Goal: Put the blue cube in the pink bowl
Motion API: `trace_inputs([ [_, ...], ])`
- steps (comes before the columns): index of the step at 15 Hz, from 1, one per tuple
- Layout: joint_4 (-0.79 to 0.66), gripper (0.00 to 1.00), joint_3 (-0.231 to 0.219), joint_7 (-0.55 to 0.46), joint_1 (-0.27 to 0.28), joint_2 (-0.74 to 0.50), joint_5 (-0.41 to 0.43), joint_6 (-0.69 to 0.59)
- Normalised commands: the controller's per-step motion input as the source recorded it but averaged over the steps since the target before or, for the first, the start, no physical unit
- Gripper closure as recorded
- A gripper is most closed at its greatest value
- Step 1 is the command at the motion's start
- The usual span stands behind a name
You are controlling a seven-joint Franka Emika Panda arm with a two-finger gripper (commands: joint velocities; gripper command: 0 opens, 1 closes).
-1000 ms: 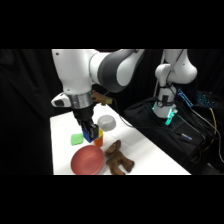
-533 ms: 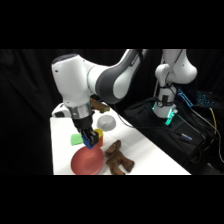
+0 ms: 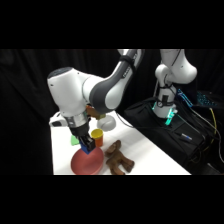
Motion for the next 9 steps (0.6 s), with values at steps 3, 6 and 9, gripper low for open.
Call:
trace_inputs([
  [3,0.30,0.02,0.090,-0.15,-0.080,0.23,0.065,-0.03],
  [6,0.29,0.00,0.089,-0.14,-0.077,0.21,0.064,-0.06],
  [9,0.22,0.00,0.078,-0.11,-0.060,0.14,0.039,-0.07],
])
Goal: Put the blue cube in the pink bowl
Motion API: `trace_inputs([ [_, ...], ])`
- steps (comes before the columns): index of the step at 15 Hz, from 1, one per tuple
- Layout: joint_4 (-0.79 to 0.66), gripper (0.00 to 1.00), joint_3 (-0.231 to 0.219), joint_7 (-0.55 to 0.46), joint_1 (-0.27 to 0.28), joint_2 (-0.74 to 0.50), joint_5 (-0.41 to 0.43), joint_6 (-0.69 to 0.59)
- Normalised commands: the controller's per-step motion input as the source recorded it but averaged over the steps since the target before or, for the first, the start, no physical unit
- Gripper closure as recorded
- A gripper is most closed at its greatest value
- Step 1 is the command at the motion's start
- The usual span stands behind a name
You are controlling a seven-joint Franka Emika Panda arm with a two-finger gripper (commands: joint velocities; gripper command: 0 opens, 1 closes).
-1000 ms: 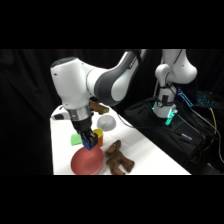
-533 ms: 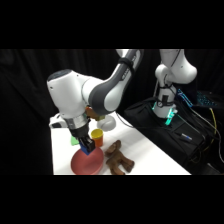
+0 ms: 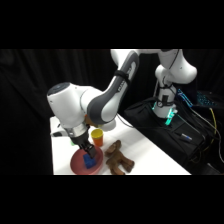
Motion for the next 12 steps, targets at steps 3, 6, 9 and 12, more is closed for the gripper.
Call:
trace_inputs([
  [3,0.12,0.00,0.051,-0.05,-0.033,0.03,0.007,-0.09],
  [6,0.03,0.00,0.038,0.00,-0.023,-0.09,0.009,-0.11],
  [9,-0.06,0.00,0.011,0.08,0.000,-0.21,-0.002,-0.12],
  [12,-0.16,0.00,-0.019,0.15,0.041,-0.33,-0.029,-0.15],
])
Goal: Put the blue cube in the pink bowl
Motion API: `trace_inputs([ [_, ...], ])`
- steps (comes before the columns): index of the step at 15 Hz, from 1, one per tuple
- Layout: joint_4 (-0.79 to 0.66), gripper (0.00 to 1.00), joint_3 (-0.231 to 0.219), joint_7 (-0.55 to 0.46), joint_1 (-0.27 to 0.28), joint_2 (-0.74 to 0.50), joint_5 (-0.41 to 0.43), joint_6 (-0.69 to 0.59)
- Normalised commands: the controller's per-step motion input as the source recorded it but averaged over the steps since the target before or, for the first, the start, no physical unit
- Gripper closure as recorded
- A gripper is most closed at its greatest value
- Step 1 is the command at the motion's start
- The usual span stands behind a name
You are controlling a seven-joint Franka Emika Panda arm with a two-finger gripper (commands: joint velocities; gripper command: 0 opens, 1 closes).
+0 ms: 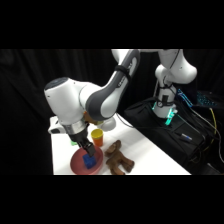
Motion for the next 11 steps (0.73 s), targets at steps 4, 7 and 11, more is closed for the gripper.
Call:
trace_inputs([
  [4,-0.20,0.00,-0.054,0.20,0.084,-0.37,-0.071,-0.21],
  [7,-0.23,0.00,-0.045,0.16,0.075,-0.39,-0.065,-0.22],
  [11,-0.28,0.00,-0.034,0.12,0.061,-0.40,-0.067,-0.14],
])
